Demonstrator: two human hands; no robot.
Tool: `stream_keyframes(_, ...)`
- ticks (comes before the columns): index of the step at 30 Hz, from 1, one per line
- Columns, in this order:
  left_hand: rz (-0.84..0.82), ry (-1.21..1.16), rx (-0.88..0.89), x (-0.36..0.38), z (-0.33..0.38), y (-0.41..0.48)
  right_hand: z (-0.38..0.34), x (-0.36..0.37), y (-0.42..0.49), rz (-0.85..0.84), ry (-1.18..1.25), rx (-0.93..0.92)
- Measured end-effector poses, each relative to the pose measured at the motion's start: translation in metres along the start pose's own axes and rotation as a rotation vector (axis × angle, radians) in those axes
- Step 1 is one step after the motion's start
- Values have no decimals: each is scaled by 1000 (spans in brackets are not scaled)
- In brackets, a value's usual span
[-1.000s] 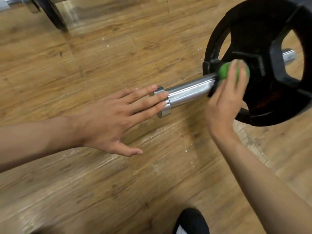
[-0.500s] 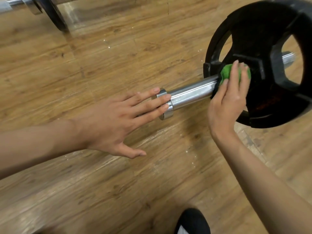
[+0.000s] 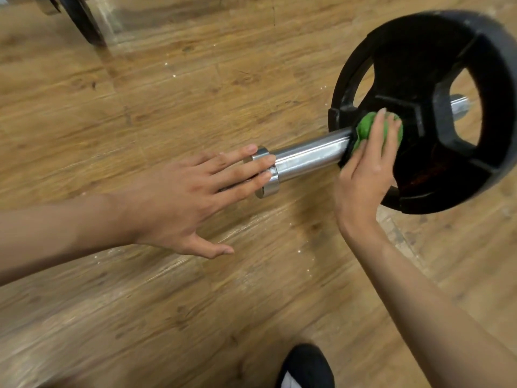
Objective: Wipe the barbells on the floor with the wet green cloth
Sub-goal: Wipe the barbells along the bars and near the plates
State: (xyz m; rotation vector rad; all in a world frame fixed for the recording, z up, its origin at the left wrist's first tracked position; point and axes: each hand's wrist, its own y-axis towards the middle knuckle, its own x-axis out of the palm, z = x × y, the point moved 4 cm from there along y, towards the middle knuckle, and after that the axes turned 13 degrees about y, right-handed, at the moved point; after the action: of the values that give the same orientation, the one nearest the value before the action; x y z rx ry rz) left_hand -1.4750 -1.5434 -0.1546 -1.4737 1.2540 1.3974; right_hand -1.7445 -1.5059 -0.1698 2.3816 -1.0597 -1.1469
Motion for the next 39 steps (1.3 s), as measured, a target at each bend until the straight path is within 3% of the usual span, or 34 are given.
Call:
stream_keyframes(7,2,-14,-2,1,-2,2,-23,10,-25,-163,31,-252)
stream_keyframes(14,-1,4,2,0,-1,0,-23,8,-4,-40,75,-46)
stream_keyframes(19,3,-2,-4,-1,1,1,-42,15,-33,-275,57,-397)
stream_keyframes(23,-14,-7,-4,-1,3,1,6,4,14,-132,-8,-197)
stream_keyframes(26,-21,1,-6,0,5,0,-6,6,13,-83,-3,-74)
stream_keyframes(30,-22,-19,4,-1,9,0,-68,21,-42,-378,127,-368)
stream_keyframes(32,-26,-40,11,-1,11,2,-62,19,-38,-467,93,-436)
stream_keyframes(36,-34,-59,28,-2,19,0,5,-9,13,-366,-45,-216)
stream_keyframes(39,-21,-49,28,-3,25,-2,6,-20,21,-281,-21,-121)
